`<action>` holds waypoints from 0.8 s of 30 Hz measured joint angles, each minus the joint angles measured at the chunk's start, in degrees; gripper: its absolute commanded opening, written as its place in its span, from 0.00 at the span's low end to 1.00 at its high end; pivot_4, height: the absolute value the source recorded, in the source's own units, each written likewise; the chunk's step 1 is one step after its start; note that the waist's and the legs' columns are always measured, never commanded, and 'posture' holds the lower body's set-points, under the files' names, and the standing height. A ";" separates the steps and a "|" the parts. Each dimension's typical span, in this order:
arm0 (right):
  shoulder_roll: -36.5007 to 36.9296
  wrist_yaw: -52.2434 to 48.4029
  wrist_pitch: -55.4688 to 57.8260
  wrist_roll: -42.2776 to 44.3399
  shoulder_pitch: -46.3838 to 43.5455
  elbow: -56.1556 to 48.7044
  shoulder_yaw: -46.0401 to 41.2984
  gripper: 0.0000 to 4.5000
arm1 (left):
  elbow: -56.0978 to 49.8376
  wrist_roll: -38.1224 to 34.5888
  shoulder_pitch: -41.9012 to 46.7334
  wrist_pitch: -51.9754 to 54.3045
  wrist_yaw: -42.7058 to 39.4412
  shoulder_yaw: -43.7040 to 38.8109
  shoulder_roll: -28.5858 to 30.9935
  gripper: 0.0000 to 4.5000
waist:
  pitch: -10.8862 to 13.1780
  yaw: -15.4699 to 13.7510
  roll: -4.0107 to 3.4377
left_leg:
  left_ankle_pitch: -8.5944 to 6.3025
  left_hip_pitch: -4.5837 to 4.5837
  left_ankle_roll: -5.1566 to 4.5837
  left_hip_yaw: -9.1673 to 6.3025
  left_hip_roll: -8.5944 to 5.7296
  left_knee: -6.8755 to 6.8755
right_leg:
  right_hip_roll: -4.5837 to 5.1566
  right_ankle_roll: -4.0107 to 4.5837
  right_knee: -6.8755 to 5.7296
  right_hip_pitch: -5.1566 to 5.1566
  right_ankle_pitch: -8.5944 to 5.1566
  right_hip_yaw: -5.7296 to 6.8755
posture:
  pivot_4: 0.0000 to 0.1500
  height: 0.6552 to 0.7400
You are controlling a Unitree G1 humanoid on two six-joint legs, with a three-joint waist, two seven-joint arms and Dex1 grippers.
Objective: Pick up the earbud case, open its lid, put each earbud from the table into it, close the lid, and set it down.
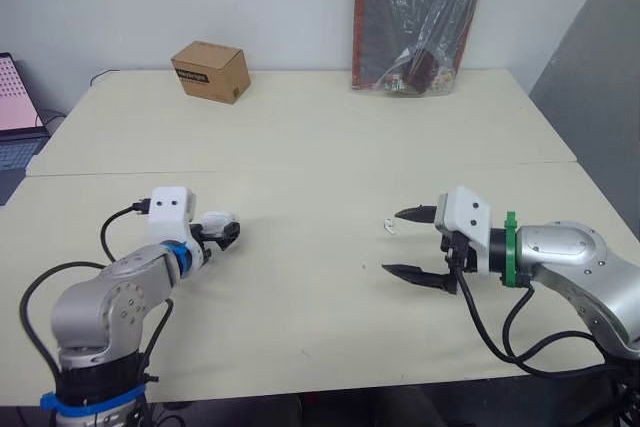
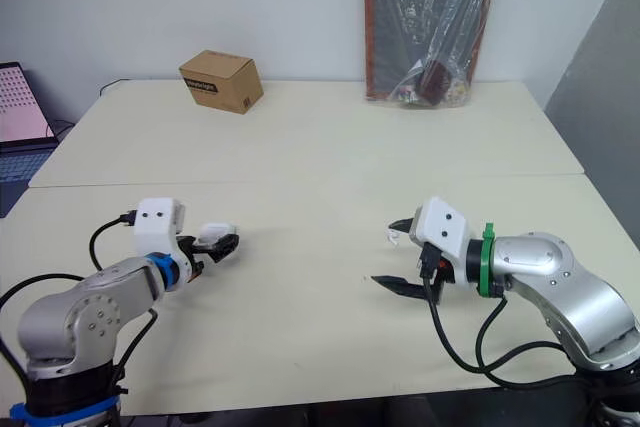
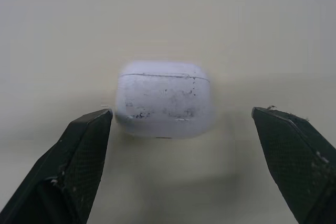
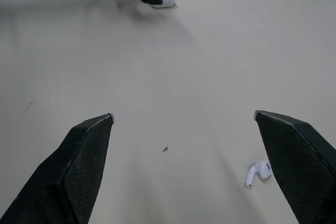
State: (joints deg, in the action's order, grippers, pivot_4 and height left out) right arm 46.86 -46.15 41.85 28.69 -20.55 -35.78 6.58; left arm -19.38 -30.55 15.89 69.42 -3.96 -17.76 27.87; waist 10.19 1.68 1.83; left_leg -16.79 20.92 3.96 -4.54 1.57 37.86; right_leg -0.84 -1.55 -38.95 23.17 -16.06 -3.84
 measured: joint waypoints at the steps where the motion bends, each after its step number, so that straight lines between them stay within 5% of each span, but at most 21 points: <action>1: -0.14 0.00 0.01 -0.13 -0.23 0.01 0.07 1.00 | 1.01 0.54 0.72 0.00 -0.28 0.62 0.08 1.00 | 0.00 0.00 0.00 | 0.00 0.00 0.00 0.00 -0.01 0.00 | 0.00 0.00 0.00 0.00 0.00 0.01 | 1.00 1.00; 24: -3.56 1.31 1.60 0.55 -1.55 -0.11 0.28 1.00 | 7.31 8.16 4.54 -3.43 -5.78 6.86 1.35 1.00 | 0.00 0.01 -0.01 | 0.01 -0.01 0.01 -0.01 -0.01 0.01 | 0.03 -0.01 -0.03 -0.01 0.01 0.01 | 1.00 1.00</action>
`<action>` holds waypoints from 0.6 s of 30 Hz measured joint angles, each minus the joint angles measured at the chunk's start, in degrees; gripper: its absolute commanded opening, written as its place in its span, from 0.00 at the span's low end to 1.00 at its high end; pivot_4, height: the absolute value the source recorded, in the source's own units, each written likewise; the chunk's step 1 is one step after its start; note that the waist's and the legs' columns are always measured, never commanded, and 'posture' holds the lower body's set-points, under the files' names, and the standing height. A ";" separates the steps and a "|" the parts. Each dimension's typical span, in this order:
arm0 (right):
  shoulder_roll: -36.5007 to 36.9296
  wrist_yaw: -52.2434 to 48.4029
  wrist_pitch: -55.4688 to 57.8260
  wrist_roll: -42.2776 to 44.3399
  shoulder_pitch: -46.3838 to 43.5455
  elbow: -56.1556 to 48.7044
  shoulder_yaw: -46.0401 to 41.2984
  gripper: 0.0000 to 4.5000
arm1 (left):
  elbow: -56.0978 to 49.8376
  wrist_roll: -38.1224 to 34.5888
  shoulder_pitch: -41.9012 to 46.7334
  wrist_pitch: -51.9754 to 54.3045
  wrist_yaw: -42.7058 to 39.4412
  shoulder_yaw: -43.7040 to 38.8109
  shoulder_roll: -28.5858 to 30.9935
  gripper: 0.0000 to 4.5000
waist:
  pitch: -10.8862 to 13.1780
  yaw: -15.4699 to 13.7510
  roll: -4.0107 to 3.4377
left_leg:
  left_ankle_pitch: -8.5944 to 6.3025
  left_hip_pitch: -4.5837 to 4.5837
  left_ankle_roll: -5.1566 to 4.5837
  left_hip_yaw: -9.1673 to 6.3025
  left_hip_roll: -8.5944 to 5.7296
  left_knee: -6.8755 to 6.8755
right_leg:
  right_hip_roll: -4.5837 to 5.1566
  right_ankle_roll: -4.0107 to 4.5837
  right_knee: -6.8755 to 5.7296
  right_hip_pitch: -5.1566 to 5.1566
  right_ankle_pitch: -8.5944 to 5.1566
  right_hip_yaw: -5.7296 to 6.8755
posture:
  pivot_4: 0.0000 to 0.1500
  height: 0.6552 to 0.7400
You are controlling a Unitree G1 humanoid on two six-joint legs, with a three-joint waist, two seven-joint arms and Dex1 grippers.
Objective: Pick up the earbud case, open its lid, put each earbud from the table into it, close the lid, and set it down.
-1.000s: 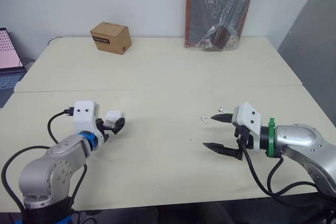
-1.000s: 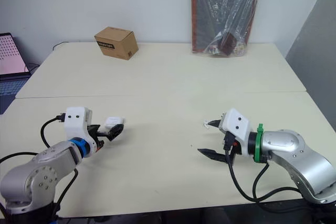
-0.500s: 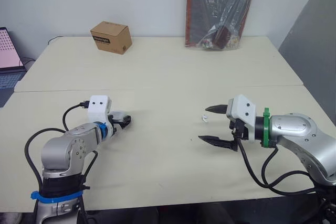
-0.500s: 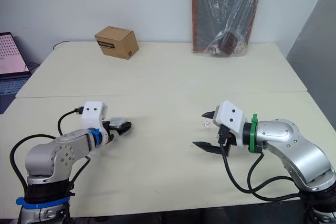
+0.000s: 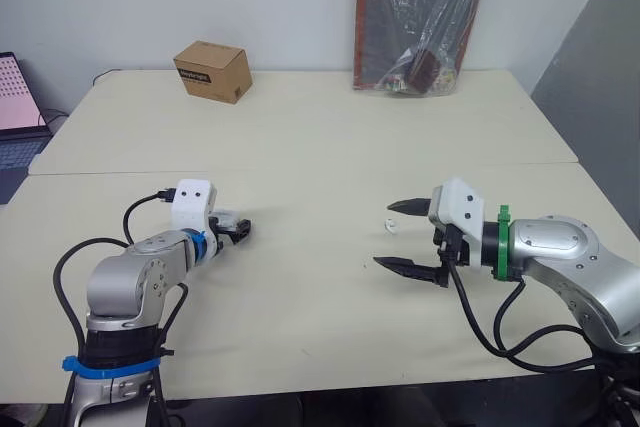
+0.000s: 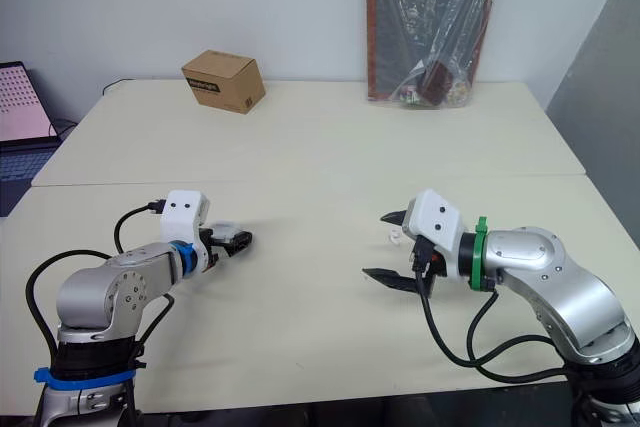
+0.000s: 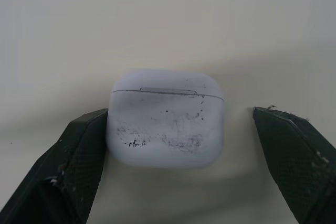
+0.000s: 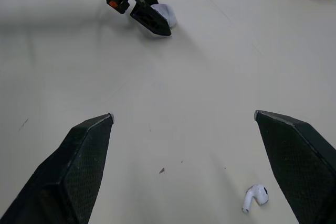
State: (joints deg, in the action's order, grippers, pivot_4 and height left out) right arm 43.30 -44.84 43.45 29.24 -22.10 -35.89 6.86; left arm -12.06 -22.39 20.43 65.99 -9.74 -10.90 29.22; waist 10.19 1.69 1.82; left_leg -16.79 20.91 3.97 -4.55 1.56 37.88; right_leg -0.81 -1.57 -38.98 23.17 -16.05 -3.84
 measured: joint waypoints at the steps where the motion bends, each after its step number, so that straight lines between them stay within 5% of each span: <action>1: -0.36 0.10 0.25 0.45 -0.13 -0.11 -0.05 1.00 | 0.04 0.17 0.00 -0.16 -0.13 0.25 0.06 1.00 | 0.00 0.00 0.00 | 0.00 0.00 0.00 0.00 0.00 0.00 | 0.00 0.00 0.00 0.00 0.00 0.00 | 1.00 1.00; 9: -0.98 1.10 1.57 1.63 -0.78 -0.81 -0.60 1.00 | 0.09 1.32 -0.09 -0.30 -1.59 0.50 0.15 1.00 | 0.00 -0.02 0.00 | 0.00 -0.01 0.00 0.00 -0.01 0.00 | 0.01 0.00 0.00 0.00 0.00 0.00 | 1.00 1.00; 16: -0.98 1.10 1.58 1.53 -0.78 -0.90 -0.60 1.00 | 0.35 2.36 -0.43 -1.42 -2.22 0.27 0.14 0.62 | 0.00 -0.07 0.00 | 0.00 0.01 0.00 0.01 -0.04 0.00 | 0.04 -0.01 0.01 -0.01 0.00 -0.01 | 1.00 1.00; 18: -0.98 1.10 1.56 1.49 -0.77 -0.90 -0.60 1.00 | 0.36 2.42 -0.43 -1.45 -2.25 0.30 0.14 0.62 | 0.00 -0.07 0.00 | 0.00 0.01 0.00 0.01 -0.04 0.00 | 0.05 -0.01 0.01 0.00 0.00 -0.01 | 1.00 1.00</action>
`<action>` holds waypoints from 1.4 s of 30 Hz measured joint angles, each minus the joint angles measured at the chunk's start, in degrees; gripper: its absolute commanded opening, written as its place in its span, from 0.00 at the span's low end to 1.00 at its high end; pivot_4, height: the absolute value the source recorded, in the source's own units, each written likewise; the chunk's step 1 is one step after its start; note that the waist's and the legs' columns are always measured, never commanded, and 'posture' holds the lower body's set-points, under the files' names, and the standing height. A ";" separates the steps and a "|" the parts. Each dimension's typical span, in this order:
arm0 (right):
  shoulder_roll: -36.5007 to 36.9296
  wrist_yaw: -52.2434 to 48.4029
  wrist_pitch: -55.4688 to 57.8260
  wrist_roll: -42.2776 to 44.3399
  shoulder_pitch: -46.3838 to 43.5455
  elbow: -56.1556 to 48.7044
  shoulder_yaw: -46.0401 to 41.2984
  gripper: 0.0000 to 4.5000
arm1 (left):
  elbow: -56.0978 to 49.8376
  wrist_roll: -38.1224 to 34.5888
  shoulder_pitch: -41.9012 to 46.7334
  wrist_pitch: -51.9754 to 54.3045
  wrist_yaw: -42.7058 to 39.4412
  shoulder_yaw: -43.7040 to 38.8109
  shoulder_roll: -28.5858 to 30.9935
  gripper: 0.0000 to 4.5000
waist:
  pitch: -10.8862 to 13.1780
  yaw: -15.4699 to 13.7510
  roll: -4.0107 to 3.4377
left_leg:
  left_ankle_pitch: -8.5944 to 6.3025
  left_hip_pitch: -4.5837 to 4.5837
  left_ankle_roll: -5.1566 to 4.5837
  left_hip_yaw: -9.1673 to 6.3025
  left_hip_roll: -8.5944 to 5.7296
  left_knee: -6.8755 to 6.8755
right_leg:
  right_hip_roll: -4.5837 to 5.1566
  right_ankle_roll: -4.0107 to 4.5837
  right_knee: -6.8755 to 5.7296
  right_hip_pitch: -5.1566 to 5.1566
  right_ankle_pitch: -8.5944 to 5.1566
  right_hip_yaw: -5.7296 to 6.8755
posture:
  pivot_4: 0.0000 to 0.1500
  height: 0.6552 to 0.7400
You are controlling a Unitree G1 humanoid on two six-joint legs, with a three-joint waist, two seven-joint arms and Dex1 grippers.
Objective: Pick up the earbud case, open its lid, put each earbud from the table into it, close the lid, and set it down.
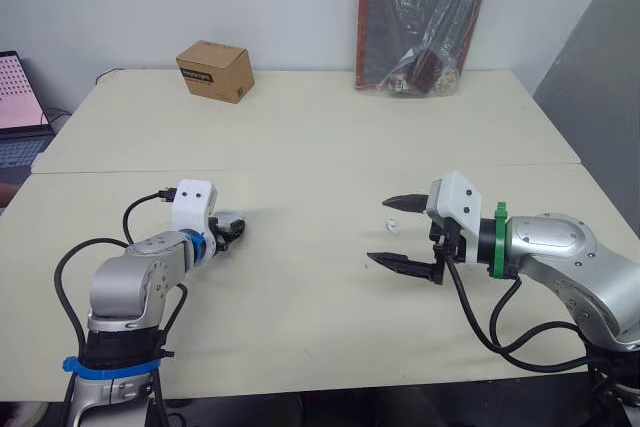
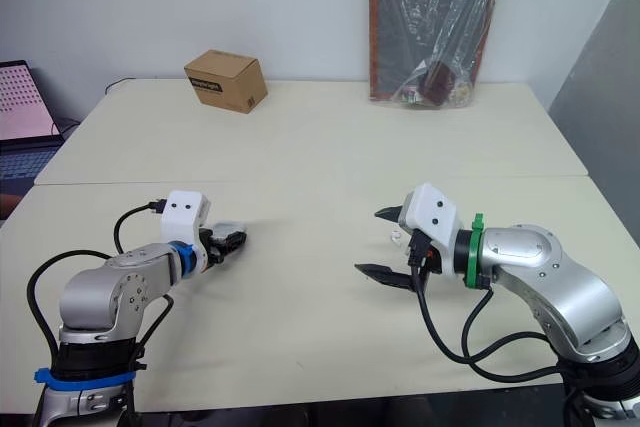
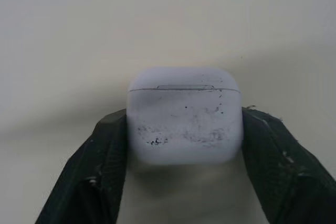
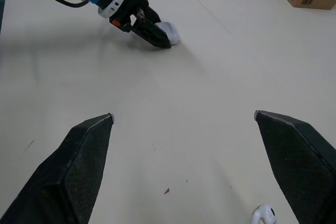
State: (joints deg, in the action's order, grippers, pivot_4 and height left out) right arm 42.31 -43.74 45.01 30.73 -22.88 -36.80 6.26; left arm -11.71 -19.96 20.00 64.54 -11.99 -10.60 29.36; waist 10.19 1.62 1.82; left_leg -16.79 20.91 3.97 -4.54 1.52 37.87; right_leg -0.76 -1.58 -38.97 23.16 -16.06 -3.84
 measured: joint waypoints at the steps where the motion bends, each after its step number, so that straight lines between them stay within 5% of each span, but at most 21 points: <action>1: 0.00 0.00 -0.01 -0.02 0.00 0.00 0.00 1.00 | 0.01 0.03 0.00 -0.02 0.00 0.02 0.00 0.62 | 0.00 0.00 0.00 | 0.00 0.00 0.00 0.00 0.00 0.00 | 0.00 0.00 0.00 0.00 0.00 0.00 | 1.00 1.00; 17: -0.04 0.17 0.15 0.04 0.42 0.00 -0.17 1.00 | -0.13 2.04 -1.78 -4.52 -2.84 1.68 0.99 0.62 | 0.00 -0.02 0.00 | 0.00 0.00 0.00 0.01 0.00 -0.01 | 0.00 0.00 0.01 0.00 0.00 -0.01 | 1.00 1.00; 26: -3.78 5.20 13.07 10.54 -3.47 2.28 -5.47 1.00 | -0.64 1.58 -3.12 -22.64 -19.74 5.87 7.84 0.62 | 0.08 0.06 -0.07 | 0.00 0.03 -0.01 0.05 0.04 -0.03 | -0.03 0.01 0.03 0.05 0.00 -0.02 | 1.00 1.00; 35: -24.85 25.23 37.46 23.78 -16.87 12.11 -17.45 1.00 | -1.03 3.91 3.19 -45.92 -32.67 11.50 7.07 0.62 | 0.13 0.13 -0.14 | -0.01 0.06 -0.02 0.08 0.06 -0.07 | -0.06 0.04 0.02 0.09 0.01 -0.07 | 1.00 1.00; 42: -34.06 37.10 47.04 29.17 -20.98 17.77 -26.40 1.00 | 3.70 6.77 4.81 -58.64 -35.99 14.91 3.98 0.62 | 0.18 0.19 -0.22 | -0.07 0.29 -0.12 0.07 0.06 -0.08 | -0.06 0.04 0.01 0.29 0.02 -0.02 | 1.00 1.00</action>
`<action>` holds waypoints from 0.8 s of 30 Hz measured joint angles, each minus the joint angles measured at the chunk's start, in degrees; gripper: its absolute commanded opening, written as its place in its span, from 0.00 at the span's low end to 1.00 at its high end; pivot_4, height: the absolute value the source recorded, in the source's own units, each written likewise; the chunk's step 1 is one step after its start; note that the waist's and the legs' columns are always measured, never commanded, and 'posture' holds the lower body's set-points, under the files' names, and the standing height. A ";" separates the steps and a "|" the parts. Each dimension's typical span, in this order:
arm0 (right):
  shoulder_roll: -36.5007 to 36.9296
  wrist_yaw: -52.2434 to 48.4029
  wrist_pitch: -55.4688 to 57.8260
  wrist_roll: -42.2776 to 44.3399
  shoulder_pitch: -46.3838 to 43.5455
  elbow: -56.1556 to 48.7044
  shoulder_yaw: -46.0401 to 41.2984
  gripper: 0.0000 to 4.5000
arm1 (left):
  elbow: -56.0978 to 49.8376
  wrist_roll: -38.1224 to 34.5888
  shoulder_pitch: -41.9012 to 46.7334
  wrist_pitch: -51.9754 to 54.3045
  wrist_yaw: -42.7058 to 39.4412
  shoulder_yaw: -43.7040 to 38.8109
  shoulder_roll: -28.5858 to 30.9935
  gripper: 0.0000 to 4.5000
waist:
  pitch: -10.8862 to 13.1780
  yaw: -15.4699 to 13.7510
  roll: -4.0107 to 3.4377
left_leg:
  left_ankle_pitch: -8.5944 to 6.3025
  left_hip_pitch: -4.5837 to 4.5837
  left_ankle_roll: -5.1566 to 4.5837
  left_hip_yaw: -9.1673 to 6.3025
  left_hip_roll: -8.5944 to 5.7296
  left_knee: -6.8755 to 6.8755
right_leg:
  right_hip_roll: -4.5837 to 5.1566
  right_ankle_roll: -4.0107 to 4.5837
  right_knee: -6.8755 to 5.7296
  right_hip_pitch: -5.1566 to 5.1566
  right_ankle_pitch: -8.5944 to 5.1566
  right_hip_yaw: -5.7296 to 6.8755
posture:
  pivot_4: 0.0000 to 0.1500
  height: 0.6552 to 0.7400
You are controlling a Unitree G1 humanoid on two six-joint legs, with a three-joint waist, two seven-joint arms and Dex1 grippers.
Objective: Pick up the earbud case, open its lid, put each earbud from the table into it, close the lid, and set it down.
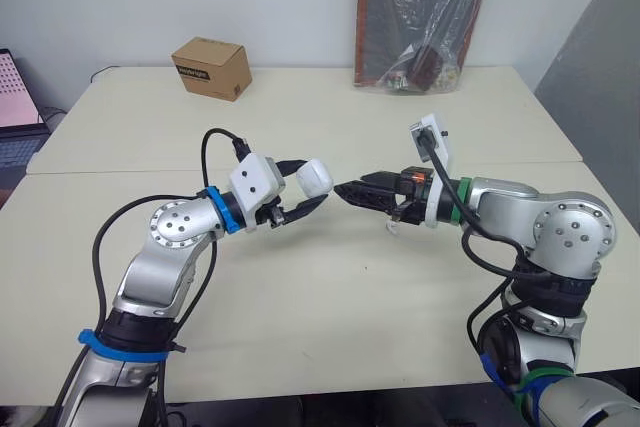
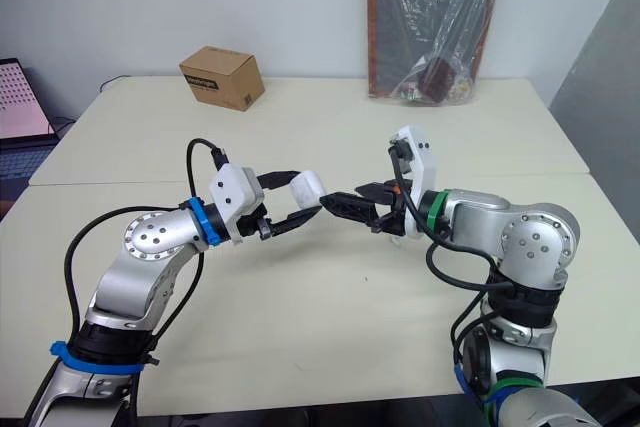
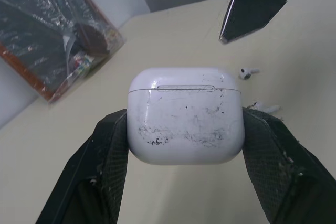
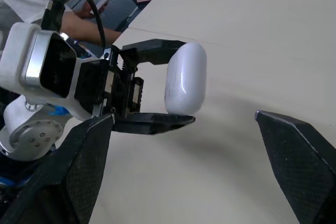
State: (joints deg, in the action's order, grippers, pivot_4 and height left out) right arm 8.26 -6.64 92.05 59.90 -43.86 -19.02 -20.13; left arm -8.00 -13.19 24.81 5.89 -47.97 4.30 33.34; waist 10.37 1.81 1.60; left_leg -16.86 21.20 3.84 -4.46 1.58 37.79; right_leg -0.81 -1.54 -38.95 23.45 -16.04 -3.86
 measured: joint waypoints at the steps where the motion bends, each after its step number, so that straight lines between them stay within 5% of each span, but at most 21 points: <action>1: -0.18 1.12 0.00 0.91 0.00 0.72 -0.34 1.00 | 0.25 0.00 0.25 -0.98 -0.50 0.02 -0.13 0.62 | 0.01 0.01 -0.02 | 0.00 0.05 -0.01 0.00 0.00 0.00 | 0.00 0.00 0.00 0.04 0.00 0.00 | 1.00 1.00; 13: -2.14 16.50 -0.24 18.14 -1.12 8.21 -0.94 1.00 | 2.10 -0.93 0.82 -9.37 -4.84 -0.01 -2.09 0.62 | 0.11 0.19 -0.18 | -0.03 0.18 -0.06 -0.03 0.00 0.07 | -0.02 0.00 -0.02 0.10 0.00 0.05 | 1.00 1.00; 19: 0.99 23.14 -4.22 27.13 -1.16 9.54 3.34 0.65 | 1.81 -0.90 0.66 -9.65 -4.17 0.00 -2.82 0.62 | 0.11 0.21 -0.18 | -0.03 0.28 -0.07 -0.06 0.01 0.07 | -0.02 0.00 -0.01 0.18 0.00 0.09 | 1.00 1.00; 24: 5.50 27.15 -9.57 35.01 -0.74 10.56 8.88 0.65 | 1.52 -0.95 0.59 -9.50 -4.07 0.00 -2.82 0.62 | 0.11 0.24 -0.18 | -0.03 0.37 -0.07 -0.06 0.01 0.08 | -0.03 0.00 -0.02 0.26 0.00 0.09 | 1.00 1.00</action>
State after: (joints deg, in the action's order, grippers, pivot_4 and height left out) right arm 13.76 20.51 82.48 94.91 -44.60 -8.47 -11.25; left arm -6.49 -14.14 25.39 -3.61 -52.05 4.30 30.51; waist 10.48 2.05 1.42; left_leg -16.89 21.57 3.77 -4.53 1.60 37.86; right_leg -0.85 -1.54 -38.97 23.71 -16.04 -3.77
